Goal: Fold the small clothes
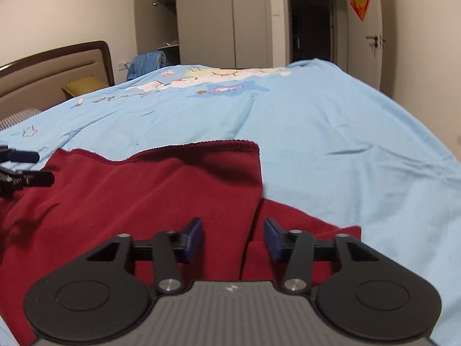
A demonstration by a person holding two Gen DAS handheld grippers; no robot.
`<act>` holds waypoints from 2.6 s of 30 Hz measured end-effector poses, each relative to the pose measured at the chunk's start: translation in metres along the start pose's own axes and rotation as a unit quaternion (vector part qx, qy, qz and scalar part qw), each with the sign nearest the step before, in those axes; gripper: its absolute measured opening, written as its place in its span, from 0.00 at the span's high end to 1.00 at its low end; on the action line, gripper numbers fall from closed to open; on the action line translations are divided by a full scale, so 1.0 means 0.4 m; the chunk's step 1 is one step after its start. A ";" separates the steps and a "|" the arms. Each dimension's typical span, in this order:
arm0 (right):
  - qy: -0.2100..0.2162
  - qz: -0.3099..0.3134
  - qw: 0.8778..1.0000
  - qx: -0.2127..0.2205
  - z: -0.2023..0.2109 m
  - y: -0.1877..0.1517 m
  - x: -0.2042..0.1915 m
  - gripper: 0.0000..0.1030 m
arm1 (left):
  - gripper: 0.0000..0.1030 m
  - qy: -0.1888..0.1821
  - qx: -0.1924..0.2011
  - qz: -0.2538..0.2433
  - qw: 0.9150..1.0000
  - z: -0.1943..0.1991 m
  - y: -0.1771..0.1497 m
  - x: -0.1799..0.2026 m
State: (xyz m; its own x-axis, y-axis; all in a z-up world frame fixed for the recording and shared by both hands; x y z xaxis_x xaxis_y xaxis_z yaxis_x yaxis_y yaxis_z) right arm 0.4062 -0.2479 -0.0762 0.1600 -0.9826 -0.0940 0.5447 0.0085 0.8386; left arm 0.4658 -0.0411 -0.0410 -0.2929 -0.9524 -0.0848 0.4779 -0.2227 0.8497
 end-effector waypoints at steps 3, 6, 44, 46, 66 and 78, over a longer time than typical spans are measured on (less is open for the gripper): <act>-0.001 -0.024 1.000 -0.005 -0.004 -0.002 0.019 0.92 | 0.05 0.016 -0.017 0.027 0.999 -0.021 -0.030 -0.035; -0.049 -0.007 0.999 0.015 0.021 0.008 0.034 0.94 | 0.05 0.041 -0.043 0.082 0.995 -0.031 -0.086 -0.097; 0.114 -0.173 0.978 0.025 -0.176 0.063 0.041 0.15 | 0.01 -0.051 -0.008 0.223 0.973 -0.164 -0.092 -0.220; 0.112 -0.167 0.979 0.028 -0.180 0.062 0.039 0.15 | 0.01 -0.043 -0.006 0.211 0.977 -0.169 -0.094 -0.210; 0.075 -0.116 0.989 0.049 -0.124 0.084 -0.010 0.00 | 0.01 -0.054 0.009 0.262 0.964 -0.085 -0.063 -0.242; 0.017 -0.006 0.995 0.100 0.117 -0.019 -0.237 0.00 | 0.01 0.091 0.058 0.242 0.964 0.287 -0.164 -0.257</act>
State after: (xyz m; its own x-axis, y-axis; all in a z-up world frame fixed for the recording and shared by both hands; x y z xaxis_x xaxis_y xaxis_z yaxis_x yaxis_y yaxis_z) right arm 0.3483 -0.1634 -0.0486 0.1831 -0.9758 -0.1198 0.3733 -0.0437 0.9267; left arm 0.3694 0.0954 -0.0284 0.0956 -0.9620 0.2559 0.4229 0.2720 0.8644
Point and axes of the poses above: each gripper's, at about its wrist camera, not at the fingertips, and z roughly against the way its jaws point, x to its right, y to its top, the point moved 10 cm from there along -z, roughly the way its jaws point, and after that the axes turned 1 degree about y, right-handed, at the moved point
